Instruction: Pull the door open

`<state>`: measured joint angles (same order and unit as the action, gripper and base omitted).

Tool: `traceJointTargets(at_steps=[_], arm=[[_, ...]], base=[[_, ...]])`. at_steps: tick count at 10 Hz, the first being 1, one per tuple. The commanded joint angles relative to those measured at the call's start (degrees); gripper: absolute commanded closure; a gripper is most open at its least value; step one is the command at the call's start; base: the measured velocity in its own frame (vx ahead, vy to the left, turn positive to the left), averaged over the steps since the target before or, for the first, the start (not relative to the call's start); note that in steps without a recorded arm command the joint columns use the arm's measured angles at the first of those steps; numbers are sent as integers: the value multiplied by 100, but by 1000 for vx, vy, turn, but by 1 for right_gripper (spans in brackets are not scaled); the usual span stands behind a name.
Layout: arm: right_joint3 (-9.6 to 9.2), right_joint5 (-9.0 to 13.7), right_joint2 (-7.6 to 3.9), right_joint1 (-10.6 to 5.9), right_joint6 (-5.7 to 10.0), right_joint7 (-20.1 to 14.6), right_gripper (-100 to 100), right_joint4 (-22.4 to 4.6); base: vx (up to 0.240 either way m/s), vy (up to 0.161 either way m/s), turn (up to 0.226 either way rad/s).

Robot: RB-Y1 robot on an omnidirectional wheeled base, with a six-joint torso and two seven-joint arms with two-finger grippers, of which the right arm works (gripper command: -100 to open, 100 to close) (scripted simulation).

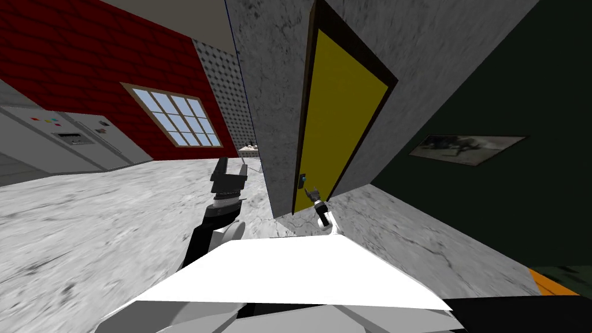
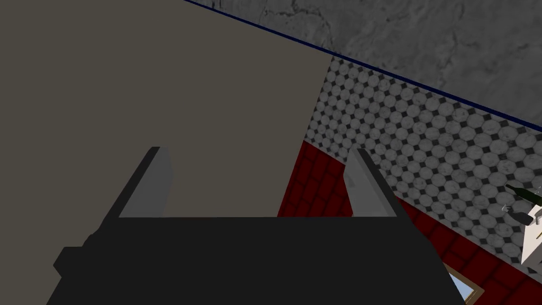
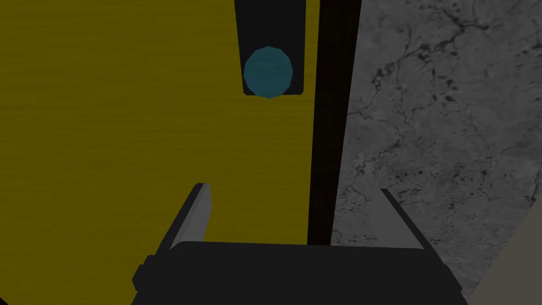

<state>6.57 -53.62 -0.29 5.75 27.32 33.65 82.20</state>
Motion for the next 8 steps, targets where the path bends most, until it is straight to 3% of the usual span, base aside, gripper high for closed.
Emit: traceJointTargets(at_steps=[1, 3, 4, 8], arm=[[41, -182, 64, -80, -2, 124, -100, -191], [67, -367, 135, -156, -18, 231, -100, -357], [69, -307, 132, -145, -8, 212, -100, -329], [637, -104, -68, -348, -63, 471, -100, -562]], base=[[31, -167, 166], [23, -145, 145], [4, -60, 30], [-24, 22, 264]])
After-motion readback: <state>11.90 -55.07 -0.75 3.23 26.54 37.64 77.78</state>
